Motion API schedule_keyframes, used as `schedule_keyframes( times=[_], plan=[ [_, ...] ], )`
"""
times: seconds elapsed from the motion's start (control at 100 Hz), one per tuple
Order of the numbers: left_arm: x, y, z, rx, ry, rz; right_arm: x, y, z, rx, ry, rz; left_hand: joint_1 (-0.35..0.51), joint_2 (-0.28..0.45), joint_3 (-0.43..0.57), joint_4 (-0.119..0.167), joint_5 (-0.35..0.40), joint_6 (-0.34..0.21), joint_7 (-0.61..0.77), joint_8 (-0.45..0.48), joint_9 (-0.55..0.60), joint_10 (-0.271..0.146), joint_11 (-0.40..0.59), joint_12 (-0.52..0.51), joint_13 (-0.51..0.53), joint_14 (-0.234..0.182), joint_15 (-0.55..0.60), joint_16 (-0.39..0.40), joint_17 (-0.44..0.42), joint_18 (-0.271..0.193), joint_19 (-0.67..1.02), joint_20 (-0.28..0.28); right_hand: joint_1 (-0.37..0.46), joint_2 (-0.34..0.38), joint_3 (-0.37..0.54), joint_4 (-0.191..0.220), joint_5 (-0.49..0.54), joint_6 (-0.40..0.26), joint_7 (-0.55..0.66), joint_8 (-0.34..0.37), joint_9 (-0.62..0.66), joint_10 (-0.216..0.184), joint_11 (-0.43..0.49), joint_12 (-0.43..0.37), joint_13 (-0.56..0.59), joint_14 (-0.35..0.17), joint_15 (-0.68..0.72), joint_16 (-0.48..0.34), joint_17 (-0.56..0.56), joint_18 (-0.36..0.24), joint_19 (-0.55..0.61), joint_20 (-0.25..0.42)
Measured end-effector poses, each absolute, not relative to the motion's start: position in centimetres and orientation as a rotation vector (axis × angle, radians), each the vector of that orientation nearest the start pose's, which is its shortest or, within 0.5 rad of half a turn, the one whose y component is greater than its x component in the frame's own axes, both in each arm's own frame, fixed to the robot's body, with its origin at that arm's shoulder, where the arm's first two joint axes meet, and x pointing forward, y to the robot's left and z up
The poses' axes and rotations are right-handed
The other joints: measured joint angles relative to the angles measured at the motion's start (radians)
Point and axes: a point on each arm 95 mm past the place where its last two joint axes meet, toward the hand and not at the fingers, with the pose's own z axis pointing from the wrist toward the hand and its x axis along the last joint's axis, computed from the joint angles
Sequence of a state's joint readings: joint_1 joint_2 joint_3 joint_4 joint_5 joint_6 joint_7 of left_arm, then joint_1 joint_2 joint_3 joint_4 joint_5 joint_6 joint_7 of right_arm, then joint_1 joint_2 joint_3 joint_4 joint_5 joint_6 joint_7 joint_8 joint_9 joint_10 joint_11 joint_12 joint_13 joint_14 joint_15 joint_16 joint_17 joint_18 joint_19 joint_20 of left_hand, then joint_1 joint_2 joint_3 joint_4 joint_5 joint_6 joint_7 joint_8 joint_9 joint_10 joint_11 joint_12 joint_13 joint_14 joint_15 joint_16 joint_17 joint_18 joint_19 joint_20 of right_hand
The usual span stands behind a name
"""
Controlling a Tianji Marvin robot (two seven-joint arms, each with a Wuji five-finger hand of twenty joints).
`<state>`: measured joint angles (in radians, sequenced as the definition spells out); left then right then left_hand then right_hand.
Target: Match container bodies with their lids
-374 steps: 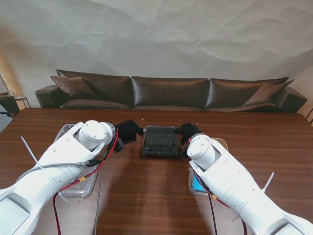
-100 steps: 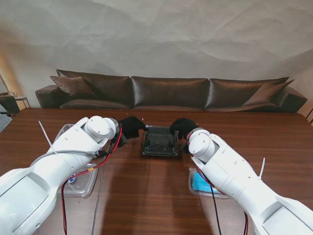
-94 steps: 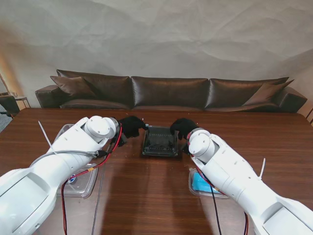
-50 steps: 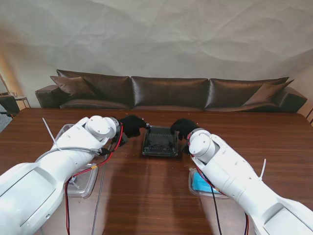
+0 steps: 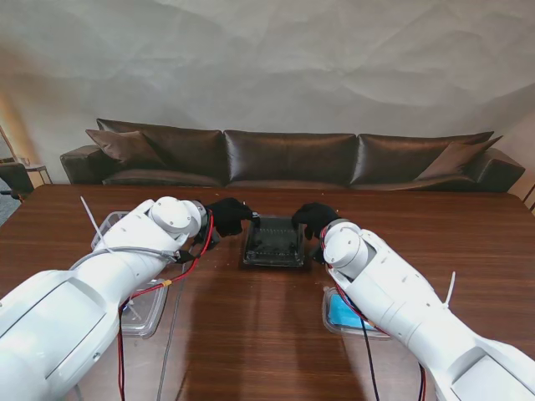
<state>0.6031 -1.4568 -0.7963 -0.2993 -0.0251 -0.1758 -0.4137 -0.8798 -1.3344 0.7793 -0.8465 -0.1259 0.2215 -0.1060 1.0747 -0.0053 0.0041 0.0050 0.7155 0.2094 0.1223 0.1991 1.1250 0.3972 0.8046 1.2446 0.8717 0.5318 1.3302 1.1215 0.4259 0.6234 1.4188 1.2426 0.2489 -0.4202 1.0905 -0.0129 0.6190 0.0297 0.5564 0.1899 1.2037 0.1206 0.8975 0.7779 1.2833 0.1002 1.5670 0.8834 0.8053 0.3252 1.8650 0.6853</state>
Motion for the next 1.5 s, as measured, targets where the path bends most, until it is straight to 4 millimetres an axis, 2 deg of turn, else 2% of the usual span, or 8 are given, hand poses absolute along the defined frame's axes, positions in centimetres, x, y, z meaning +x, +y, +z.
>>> schedule_keyframes(
  times=[0.72,0.97,1.2,1.5],
  plan=[
    [59.80,-4.73,-33.04,-2.319,1.452,-1.607,55.94,6.02,-33.81,-2.603,-1.414,-1.938,0.000,0.000,0.000,0.000,-0.003,0.004,-0.011,-0.011,0.000,0.000,0.000,0.000,0.000,0.000,0.000,0.000,-0.001,0.000,0.000,0.000,0.000,0.000,0.000,0.000,-0.005,0.001,-0.002,-0.001,0.000,0.000,0.000,0.000,0.000,0.000,0.000,0.000,0.000,0.000,0.000,0.000],
    [59.77,-4.68,-33.15,-2.329,1.445,-1.596,55.94,6.12,-34.08,-2.607,-1.413,-1.927,0.000,0.000,0.000,0.000,-0.004,0.004,-0.017,-0.019,0.000,0.000,0.000,0.000,0.000,0.000,0.000,0.000,-0.001,0.000,0.000,0.000,0.000,0.000,0.000,0.000,-0.015,-0.018,-0.003,-0.001,0.000,0.000,0.000,0.000,0.000,0.001,0.000,0.000,0.000,0.001,0.000,0.000],
    [59.74,-4.63,-33.25,-2.337,1.439,-1.586,55.95,6.26,-34.13,-2.603,-1.415,-1.925,0.000,0.000,0.000,0.000,-0.006,-0.010,-0.018,-0.029,0.000,0.000,0.000,0.000,-0.001,0.000,0.000,0.000,-0.001,0.000,0.000,0.000,0.000,0.000,0.000,0.000,-0.016,-0.018,-0.003,-0.001,0.000,0.000,0.000,0.000,0.000,0.001,0.000,0.000,0.000,0.002,0.000,0.000],
    [59.77,-4.62,-33.21,-2.337,1.440,-1.578,56.08,6.33,-34.27,-2.598,-1.411,-1.926,0.000,0.000,0.000,0.000,-0.030,0.000,-0.022,-0.036,0.000,0.000,0.000,0.000,-0.001,0.000,0.000,0.000,-0.001,0.000,0.000,0.000,0.000,0.000,0.000,0.000,-0.018,-0.026,-0.010,-0.008,0.000,0.000,0.000,0.000,0.000,0.002,0.000,0.000,0.000,0.011,0.000,0.000]
  ],
)
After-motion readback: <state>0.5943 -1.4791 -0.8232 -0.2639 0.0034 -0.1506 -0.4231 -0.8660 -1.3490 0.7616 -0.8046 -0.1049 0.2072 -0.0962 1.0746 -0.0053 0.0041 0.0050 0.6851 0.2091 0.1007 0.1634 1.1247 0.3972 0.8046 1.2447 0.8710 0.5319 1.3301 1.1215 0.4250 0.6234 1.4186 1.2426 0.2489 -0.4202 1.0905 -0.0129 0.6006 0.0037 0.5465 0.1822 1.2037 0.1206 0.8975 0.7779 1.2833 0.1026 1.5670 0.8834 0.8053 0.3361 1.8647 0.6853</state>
